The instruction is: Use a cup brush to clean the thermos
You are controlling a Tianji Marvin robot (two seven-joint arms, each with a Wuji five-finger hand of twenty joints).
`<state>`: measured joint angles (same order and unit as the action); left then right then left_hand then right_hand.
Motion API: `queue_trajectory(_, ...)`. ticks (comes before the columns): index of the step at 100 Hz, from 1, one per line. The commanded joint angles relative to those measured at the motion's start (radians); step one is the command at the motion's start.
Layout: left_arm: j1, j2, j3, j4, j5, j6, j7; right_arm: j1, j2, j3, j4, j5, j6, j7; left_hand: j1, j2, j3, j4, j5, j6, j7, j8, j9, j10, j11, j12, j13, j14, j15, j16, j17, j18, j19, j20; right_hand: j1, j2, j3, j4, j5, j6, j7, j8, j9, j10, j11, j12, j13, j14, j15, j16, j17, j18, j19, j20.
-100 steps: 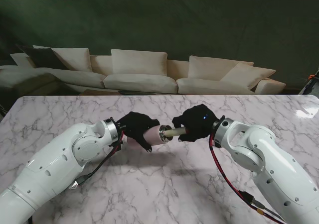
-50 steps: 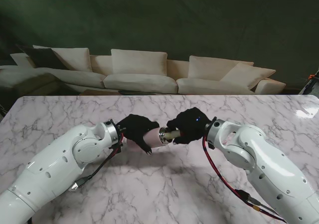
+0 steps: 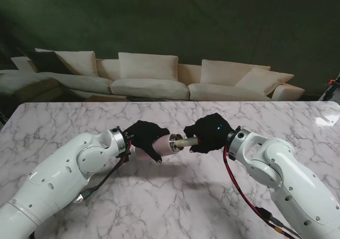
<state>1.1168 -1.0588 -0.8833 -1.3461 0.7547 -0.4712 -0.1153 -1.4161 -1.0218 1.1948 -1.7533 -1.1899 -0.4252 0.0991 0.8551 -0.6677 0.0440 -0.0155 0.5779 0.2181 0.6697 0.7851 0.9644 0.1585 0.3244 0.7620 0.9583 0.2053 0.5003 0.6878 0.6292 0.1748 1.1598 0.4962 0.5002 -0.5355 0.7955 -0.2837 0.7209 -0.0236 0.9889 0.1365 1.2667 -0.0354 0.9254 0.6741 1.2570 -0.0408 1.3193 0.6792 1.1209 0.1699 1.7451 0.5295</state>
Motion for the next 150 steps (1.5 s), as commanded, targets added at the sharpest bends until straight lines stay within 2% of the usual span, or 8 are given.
queue_trajectory(1,-0.006,-0.001,0.004,0.005,0.002,0.002,-0.011,0.01,0.002,-0.01,0.001,-0.001,-0.006,-0.004,0.376,0.39,0.341,0.04,0.086,-0.229,0.15,0.052,0.015,-0.051,0.041,0.014,0.097,-0.128,0.185,0.05,0.025,-0.142,0.055,0.021,0.139,0.079,0.108,0.027,0.063,-0.134,0.043,-0.014,0.086,-0.047,0.078,0.011,0.066,-0.119,0.21,0.085,0.041,0.003,0.119,-0.01)
queue_trajectory(24,-0.013,-0.004,0.019,0.0,-0.006,0.0,-0.008,0.094,0.0,-0.118,0.09,0.048,0.007,0.005,0.376,0.391,0.341,0.039,0.084,-0.23,0.15,0.052,0.014,-0.05,0.041,0.014,0.095,-0.131,0.185,0.049,0.024,-0.142,0.056,0.021,0.139,0.074,0.114,0.027,0.071,-0.124,0.041,-0.019,0.1,-0.044,0.066,0.003,0.065,-0.107,0.214,0.089,0.042,0.013,0.125,-0.007)
queue_trajectory(35,-0.015,-0.003,0.02,0.0,-0.006,0.002,-0.011,0.112,-0.001,-0.14,0.105,0.057,0.009,0.001,0.376,0.391,0.341,0.039,0.085,-0.23,0.151,0.052,0.014,-0.05,0.041,0.014,0.095,-0.13,0.186,0.049,0.024,-0.142,0.056,0.021,0.138,0.075,0.116,0.026,0.071,-0.124,0.042,-0.019,0.102,-0.047,0.063,0.001,0.065,-0.106,0.214,0.09,0.042,0.013,0.125,-0.007)
queue_trajectory(77,-0.002,0.002,-0.006,0.003,0.013,0.0,-0.014,-0.009,-0.009,0.014,-0.027,0.065,0.044,0.008,0.378,0.393,0.34,0.039,0.086,-0.229,0.15,0.052,0.014,-0.05,0.041,0.014,0.094,-0.13,0.187,0.049,0.023,-0.141,0.056,0.02,0.144,0.075,0.113,0.026,0.072,-0.121,0.04,-0.02,0.102,-0.04,0.062,0.002,0.065,-0.099,0.214,0.092,0.041,0.019,0.124,-0.006)
queue_trajectory(89,-0.005,0.001,-0.003,0.005,0.014,-0.001,-0.009,0.006,-0.008,-0.008,-0.008,0.077,0.044,0.012,0.377,0.39,0.339,0.039,0.086,-0.228,0.15,0.051,0.014,-0.049,0.041,0.014,0.094,-0.128,0.187,0.049,0.023,-0.141,0.056,0.02,0.145,0.076,0.111,0.026,0.073,-0.121,0.039,-0.02,0.101,-0.039,0.062,0.002,0.065,-0.098,0.213,0.092,0.041,0.023,0.123,-0.006)
queue_trajectory(109,-0.011,0.0,0.008,0.0,0.015,-0.009,-0.006,0.082,-0.007,-0.108,0.072,0.09,0.037,0.008,0.377,0.392,0.34,0.039,0.086,-0.229,0.15,0.051,0.014,-0.05,0.041,0.014,0.095,-0.13,0.189,0.049,0.024,-0.142,0.057,0.021,0.143,0.078,0.109,0.027,0.073,-0.125,0.038,-0.019,0.101,-0.041,0.062,0.003,0.065,-0.098,0.213,0.092,0.041,0.025,0.123,-0.006)
queue_trajectory(120,-0.009,-0.001,0.004,-0.003,0.014,-0.009,-0.005,0.089,-0.007,-0.117,0.075,0.091,0.037,0.006,0.378,0.392,0.34,0.039,0.086,-0.228,0.15,0.051,0.014,-0.049,0.041,0.014,0.094,-0.13,0.189,0.049,0.025,-0.142,0.058,0.021,0.143,0.08,0.108,0.027,0.071,-0.129,0.039,-0.017,0.1,-0.043,0.062,0.003,0.065,-0.098,0.213,0.093,0.041,0.025,0.123,-0.006)
queue_trajectory(150,0.003,0.004,-0.019,0.001,0.029,-0.011,-0.005,-0.021,-0.011,0.023,-0.039,0.095,0.055,0.024,0.377,0.392,0.341,0.04,0.087,-0.229,0.151,0.052,0.015,-0.049,0.043,0.015,0.095,-0.129,0.19,0.049,0.025,-0.142,0.06,0.021,0.145,0.08,0.106,0.028,0.072,-0.13,0.039,-0.014,0.098,-0.041,0.067,0.006,0.065,-0.104,0.213,0.093,0.042,0.017,0.124,-0.006)
